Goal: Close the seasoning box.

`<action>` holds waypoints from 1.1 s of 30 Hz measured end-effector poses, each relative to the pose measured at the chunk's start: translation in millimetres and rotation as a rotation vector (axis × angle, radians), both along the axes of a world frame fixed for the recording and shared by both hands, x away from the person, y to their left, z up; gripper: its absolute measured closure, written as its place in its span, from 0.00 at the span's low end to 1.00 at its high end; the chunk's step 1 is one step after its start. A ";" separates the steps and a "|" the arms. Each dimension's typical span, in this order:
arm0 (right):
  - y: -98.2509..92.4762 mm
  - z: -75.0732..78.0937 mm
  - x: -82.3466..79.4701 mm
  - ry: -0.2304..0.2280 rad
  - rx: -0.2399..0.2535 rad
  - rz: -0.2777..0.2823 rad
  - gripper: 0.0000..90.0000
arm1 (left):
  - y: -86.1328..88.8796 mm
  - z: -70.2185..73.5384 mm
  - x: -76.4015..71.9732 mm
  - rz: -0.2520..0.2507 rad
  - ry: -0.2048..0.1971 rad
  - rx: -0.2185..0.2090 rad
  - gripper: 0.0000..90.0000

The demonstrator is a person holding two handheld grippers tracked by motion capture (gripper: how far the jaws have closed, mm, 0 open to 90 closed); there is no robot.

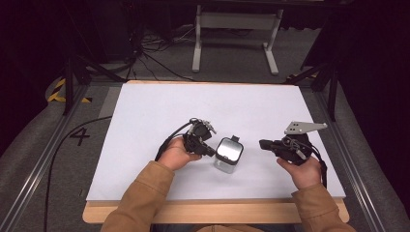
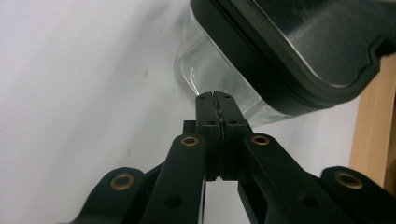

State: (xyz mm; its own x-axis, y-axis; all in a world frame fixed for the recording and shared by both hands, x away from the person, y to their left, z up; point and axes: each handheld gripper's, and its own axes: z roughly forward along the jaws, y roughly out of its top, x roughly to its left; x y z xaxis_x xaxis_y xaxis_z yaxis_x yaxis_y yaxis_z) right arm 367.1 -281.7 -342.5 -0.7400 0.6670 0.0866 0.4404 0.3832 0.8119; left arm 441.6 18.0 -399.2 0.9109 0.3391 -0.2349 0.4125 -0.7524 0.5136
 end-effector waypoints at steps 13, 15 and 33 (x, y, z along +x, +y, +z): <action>5.0 -5.8 2.8 0.027 -0.019 0.020 0.99 | -8.2 0.9 -8.3 -0.083 0.040 0.047 0.96; 4.9 -9.8 4.7 0.043 -0.032 0.020 0.99 | -2.4 5.1 -7.1 -0.053 0.021 0.029 0.96; 30.5 -52.1 33.1 0.209 -0.101 0.063 1.00 | 63.5 37.7 -8.0 0.158 -0.067 -0.114 0.93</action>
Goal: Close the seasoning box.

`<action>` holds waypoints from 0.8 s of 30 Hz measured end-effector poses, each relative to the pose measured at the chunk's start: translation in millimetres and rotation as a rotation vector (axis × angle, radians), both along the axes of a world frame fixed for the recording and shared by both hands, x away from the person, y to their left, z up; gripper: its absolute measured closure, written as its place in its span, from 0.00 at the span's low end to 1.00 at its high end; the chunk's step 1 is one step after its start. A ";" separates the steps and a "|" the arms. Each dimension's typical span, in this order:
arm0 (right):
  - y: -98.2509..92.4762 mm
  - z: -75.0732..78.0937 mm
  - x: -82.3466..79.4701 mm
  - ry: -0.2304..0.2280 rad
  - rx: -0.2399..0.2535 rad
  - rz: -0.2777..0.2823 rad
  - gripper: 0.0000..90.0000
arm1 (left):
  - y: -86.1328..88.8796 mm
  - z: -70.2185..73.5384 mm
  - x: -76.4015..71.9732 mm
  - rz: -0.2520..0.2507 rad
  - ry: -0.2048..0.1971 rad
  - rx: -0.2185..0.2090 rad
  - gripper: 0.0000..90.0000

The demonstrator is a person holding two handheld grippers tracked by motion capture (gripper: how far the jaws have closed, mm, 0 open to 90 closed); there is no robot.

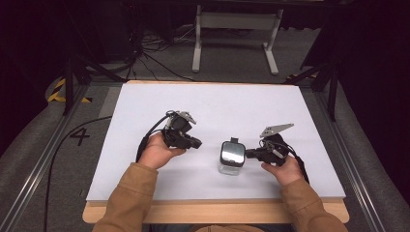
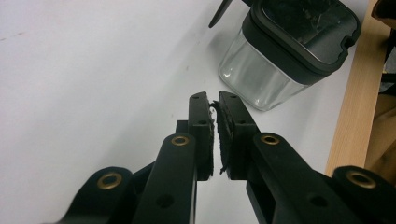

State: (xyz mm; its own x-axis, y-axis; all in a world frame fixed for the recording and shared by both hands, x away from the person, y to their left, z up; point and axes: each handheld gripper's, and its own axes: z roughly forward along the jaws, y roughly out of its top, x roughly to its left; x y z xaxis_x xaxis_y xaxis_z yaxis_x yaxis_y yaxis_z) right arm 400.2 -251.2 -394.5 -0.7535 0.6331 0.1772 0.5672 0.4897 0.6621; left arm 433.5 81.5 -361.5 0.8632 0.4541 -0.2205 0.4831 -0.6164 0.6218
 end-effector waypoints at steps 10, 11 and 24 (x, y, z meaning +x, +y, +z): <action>4.6 -5.1 14.4 0.026 0.008 -0.009 1.00 | 16.9 -0.5 -10.1 0.039 -0.007 -0.015 0.91; 6.0 -5.3 15.9 0.025 0.008 -0.007 1.00 | 18.9 -0.2 -11.2 0.041 -0.003 -0.005 0.91; 21.7 -4.3 32.3 0.004 0.013 0.025 1.00 | 34.6 -1.8 -21.5 0.086 -0.006 0.003 0.91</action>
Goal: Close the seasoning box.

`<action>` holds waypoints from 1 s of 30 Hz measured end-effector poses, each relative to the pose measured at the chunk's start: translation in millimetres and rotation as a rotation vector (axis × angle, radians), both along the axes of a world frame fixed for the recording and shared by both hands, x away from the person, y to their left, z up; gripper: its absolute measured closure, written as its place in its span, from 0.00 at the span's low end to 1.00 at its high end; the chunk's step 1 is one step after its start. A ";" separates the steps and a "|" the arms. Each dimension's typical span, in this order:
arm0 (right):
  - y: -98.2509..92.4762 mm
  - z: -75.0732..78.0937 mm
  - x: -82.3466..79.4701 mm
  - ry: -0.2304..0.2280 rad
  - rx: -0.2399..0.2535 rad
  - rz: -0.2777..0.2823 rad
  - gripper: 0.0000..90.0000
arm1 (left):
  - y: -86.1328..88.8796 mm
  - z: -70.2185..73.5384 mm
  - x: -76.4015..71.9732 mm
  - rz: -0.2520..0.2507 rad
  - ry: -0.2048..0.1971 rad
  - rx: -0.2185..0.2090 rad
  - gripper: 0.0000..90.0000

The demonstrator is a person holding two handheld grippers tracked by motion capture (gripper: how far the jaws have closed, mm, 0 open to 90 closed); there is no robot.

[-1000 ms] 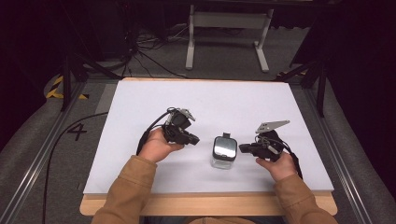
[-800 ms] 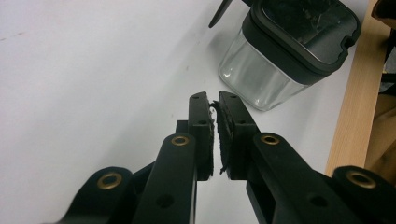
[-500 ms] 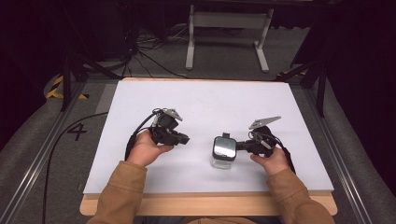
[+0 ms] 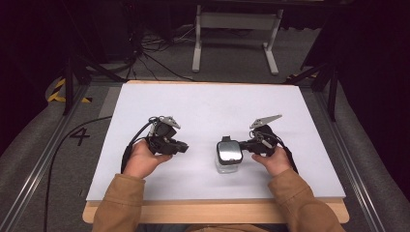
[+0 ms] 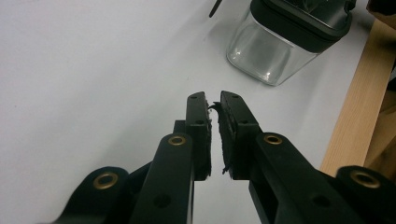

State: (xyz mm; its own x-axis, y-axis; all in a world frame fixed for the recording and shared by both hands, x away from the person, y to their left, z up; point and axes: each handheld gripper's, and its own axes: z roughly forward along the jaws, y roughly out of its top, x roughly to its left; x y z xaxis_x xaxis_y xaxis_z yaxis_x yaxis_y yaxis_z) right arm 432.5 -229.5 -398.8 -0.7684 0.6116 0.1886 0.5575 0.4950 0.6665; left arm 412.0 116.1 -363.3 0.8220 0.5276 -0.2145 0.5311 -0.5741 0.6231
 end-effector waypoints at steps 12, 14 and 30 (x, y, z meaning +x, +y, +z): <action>-43.3 28.2 -9.6 -0.133 -0.049 -0.153 0.98 | 13.2 3.0 5.0 0.099 -0.059 0.003 0.83; -53.7 30.5 -9.7 -0.140 -0.044 -0.180 0.98 | 16.6 2.5 6.9 0.132 -0.065 -0.003 0.81; -138.2 13.5 -7.9 -0.162 -0.058 -0.363 0.93 | 59.3 -22.0 34.5 0.330 -0.041 -0.043 0.74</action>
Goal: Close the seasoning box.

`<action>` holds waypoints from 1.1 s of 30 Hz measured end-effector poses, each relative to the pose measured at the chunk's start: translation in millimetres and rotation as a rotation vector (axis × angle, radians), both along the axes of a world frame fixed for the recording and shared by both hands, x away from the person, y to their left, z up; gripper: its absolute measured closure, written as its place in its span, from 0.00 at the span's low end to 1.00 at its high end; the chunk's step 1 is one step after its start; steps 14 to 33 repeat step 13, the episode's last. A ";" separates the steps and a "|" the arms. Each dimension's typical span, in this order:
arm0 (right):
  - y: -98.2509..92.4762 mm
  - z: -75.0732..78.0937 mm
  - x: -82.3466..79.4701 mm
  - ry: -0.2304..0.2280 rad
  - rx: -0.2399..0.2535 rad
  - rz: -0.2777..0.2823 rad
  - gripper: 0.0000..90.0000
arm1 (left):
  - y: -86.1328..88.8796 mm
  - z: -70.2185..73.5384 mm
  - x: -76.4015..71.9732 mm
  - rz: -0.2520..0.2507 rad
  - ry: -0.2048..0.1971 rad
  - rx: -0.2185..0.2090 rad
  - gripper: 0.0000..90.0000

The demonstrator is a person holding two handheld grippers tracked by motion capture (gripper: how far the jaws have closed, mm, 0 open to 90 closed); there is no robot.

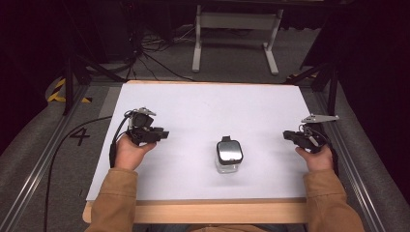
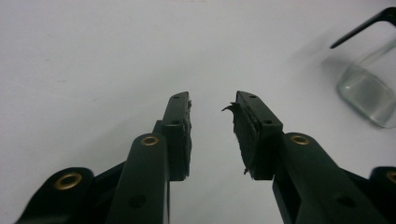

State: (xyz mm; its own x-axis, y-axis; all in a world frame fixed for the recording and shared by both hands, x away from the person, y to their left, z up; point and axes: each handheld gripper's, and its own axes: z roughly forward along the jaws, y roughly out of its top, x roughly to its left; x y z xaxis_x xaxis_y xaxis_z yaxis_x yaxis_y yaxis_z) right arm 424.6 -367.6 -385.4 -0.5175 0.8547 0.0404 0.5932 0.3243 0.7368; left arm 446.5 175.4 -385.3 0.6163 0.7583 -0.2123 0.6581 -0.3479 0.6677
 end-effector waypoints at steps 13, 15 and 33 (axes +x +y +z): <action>-15.2 -26.9 6.9 -0.003 0.028 -0.031 0.78 | 11.2 -18.9 10.5 0.052 0.002 -0.019 0.64; -15.2 -26.9 6.9 -0.003 0.028 -0.031 0.78 | 11.2 -18.9 10.5 0.052 0.002 -0.019 0.64; -15.2 -26.9 6.9 -0.003 0.028 -0.031 0.78 | 11.2 -18.9 10.5 0.052 0.002 -0.019 0.64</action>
